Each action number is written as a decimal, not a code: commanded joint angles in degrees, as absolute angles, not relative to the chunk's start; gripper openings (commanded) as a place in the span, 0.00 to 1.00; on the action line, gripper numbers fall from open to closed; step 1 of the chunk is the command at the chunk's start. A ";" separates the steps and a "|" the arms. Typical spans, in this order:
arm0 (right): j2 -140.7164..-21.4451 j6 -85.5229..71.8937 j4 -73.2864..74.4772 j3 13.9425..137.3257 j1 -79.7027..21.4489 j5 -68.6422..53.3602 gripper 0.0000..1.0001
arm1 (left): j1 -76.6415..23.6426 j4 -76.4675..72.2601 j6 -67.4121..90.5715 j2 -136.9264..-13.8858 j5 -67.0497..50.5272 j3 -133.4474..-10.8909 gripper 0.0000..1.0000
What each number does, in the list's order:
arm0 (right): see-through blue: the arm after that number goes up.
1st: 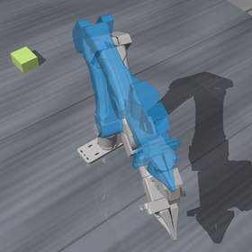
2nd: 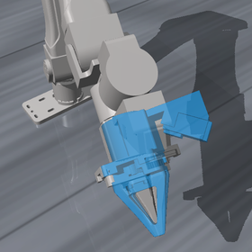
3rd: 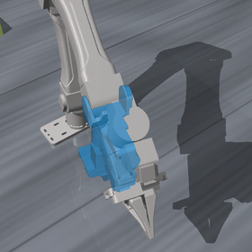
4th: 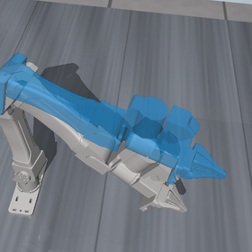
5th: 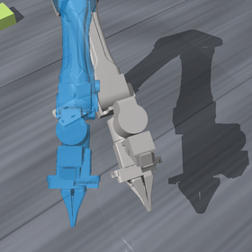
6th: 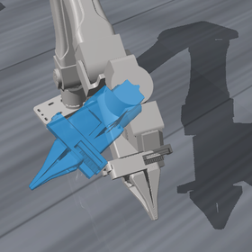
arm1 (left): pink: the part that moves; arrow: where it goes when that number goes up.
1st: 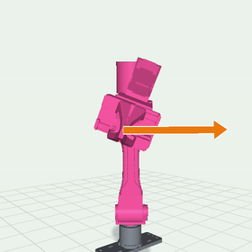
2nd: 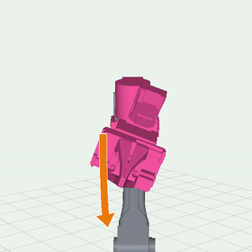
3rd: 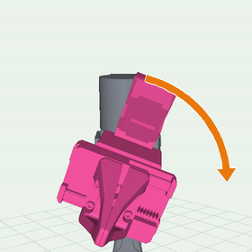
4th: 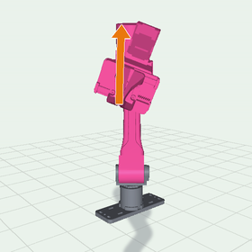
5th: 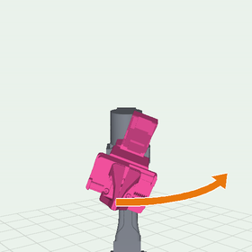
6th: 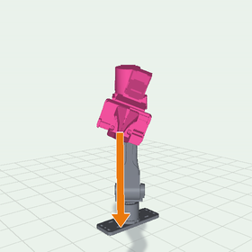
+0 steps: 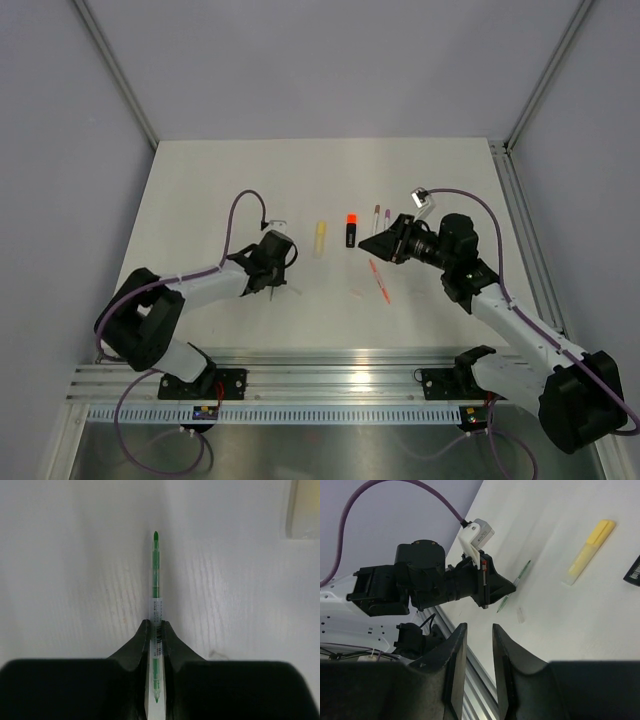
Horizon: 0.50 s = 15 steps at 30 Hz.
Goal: Insert the pens into the pen caps
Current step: Pick up the pen from the center of the board.
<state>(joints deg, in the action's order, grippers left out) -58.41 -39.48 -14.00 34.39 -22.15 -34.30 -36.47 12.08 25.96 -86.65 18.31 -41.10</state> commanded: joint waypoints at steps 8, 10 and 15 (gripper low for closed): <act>-64.86 -36.83 -13.63 43.15 -34.09 -25.50 0.46 | -36.21 3.71 28.12 -59.79 16.10 -33.24 0.00; -66.87 -36.30 -13.27 45.52 -37.16 -23.91 0.50 | -36.21 1.68 29.70 -52.76 10.39 -31.12 0.00; -72.24 -32.88 -10.46 52.45 -44.11 -17.68 0.64 | -36.39 -9.30 35.14 -41.68 -6.46 -22.95 0.00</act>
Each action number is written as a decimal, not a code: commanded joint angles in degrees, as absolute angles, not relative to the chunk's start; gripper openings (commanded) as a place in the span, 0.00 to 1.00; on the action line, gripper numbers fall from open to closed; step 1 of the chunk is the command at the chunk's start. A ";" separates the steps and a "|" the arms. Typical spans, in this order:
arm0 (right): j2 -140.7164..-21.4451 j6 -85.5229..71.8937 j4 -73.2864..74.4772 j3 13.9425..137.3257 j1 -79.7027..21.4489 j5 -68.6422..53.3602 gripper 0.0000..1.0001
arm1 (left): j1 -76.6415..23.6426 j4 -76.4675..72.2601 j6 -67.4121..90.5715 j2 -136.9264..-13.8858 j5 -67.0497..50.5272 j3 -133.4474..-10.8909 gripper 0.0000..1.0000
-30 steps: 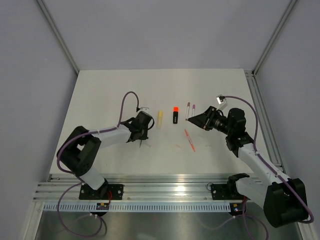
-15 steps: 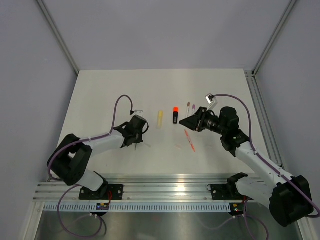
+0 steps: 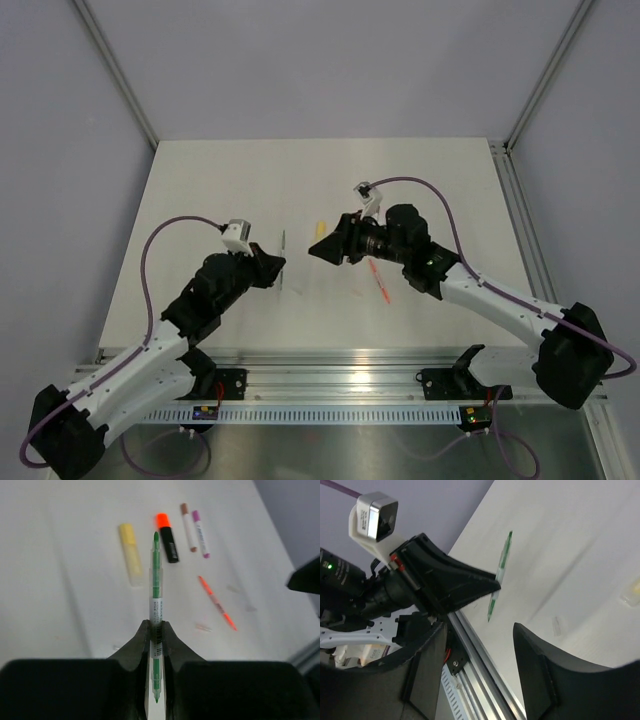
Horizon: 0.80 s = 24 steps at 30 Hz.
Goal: Insert the pens into the pen caps
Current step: Pick up the pen from the center of the board.
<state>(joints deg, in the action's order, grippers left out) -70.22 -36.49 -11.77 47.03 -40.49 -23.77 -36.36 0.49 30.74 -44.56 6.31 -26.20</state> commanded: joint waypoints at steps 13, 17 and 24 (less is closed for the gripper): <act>-78.75 -29.88 -8.52 57.57 -51.24 -7.04 0.62 | -36.65 -18.10 39.81 -32.08 -16.08 -18.90 0.00; -79.89 -30.06 -10.28 57.22 -51.94 -6.06 0.39 | -36.65 -20.47 40.07 -34.10 -16.87 -18.02 0.00; -81.04 -31.37 -12.56 56.25 -53.17 -6.85 0.01 | -36.74 -21.62 40.69 -35.42 -16.09 -17.75 0.02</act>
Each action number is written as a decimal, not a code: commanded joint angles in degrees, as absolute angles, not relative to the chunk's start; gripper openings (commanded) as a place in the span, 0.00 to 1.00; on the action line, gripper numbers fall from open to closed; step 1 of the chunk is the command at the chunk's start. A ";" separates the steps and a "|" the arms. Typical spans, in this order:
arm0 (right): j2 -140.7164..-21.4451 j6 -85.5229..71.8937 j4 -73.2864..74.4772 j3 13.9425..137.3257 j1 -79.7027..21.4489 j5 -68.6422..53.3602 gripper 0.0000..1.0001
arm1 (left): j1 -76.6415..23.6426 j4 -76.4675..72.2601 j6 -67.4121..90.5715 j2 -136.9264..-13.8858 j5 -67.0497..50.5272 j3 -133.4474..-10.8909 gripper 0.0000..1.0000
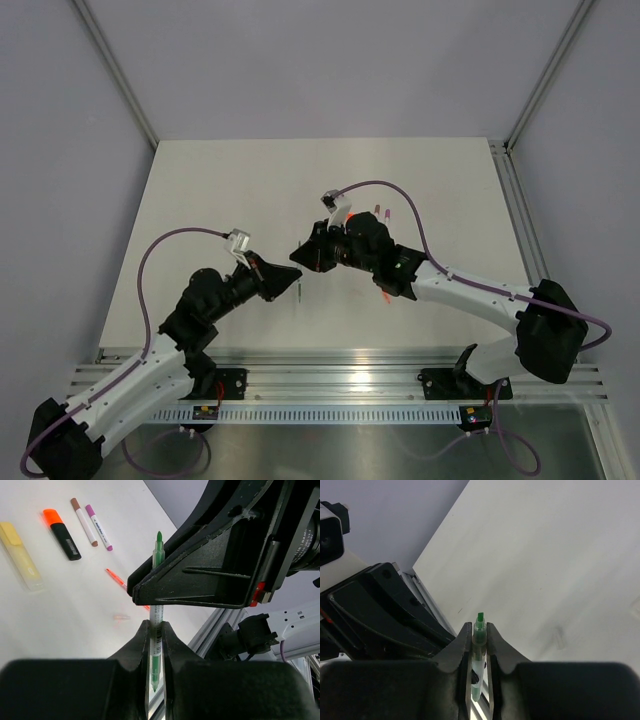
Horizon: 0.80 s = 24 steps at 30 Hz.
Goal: Insert the pens into the pen caps
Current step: Pick up the pen from the center of the board.
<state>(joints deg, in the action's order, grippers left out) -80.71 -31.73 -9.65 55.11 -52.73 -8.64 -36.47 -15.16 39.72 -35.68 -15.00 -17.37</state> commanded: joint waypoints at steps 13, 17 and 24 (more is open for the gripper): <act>-78.66 -28.74 -9.67 56.87 -53.26 -5.71 0.00 | -37.62 -22.94 40.87 -42.19 -21.27 -19.16 0.30; -78.22 -27.95 -8.44 57.30 -53.17 -5.89 0.00 | -37.79 -22.06 40.08 -42.01 -21.53 -19.60 0.05; -75.86 -25.85 -5.89 57.83 -53.17 -7.47 0.65 | -38.06 -16.72 37.53 -39.30 -17.94 -21.00 0.00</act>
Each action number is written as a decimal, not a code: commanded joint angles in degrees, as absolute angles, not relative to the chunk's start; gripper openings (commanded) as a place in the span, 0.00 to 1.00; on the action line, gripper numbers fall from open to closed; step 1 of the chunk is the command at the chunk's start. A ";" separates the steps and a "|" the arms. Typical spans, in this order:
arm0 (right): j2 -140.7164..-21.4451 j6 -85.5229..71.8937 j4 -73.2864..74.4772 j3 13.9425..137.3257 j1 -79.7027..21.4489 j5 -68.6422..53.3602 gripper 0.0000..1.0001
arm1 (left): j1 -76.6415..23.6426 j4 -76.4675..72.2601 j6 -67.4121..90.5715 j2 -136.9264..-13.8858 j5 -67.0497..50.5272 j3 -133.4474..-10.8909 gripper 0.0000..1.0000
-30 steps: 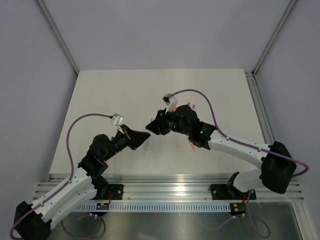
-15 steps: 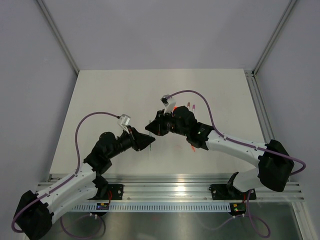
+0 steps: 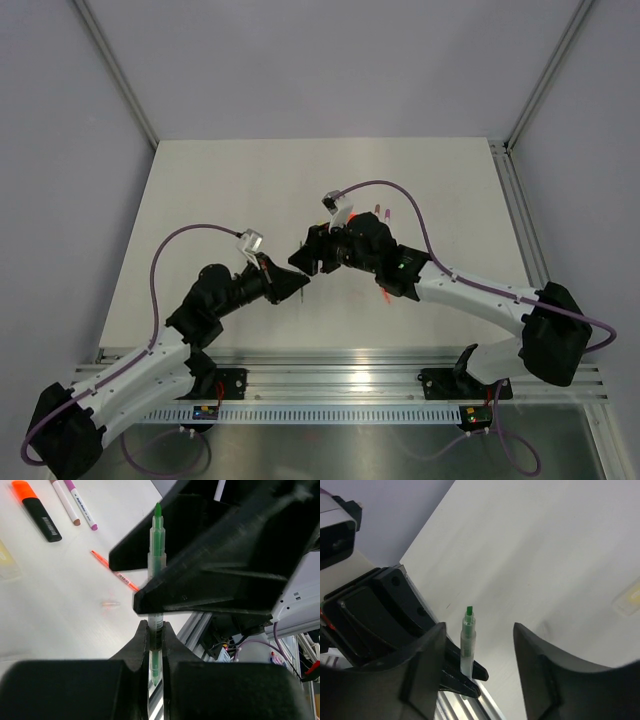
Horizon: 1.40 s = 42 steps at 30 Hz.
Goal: Insert the pens into the pen caps
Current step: Pick up the pen from the center of the board, then insert the pen cap onto the pen.
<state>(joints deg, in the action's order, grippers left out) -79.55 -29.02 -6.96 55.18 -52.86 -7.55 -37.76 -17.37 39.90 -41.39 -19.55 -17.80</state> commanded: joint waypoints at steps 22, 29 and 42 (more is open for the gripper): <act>-85.59 -18.11 8.26 55.45 -53.17 -11.26 0.38 | -38.14 26.01 31.21 -16.53 5.89 -39.20 0.00; -96.76 -14.15 11.16 64.23 -53.35 -10.02 0.55 | -38.14 30.32 28.04 -14.68 8.52 -41.74 0.00; -111.53 -7.30 21.00 77.51 -55.37 -6.15 0.53 | -38.06 31.11 25.75 -14.15 9.67 -42.71 0.00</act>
<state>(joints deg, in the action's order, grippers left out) -109.93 -10.13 18.28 73.91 -54.30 -7.94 -37.87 32.16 27.40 -14.24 8.84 -40.56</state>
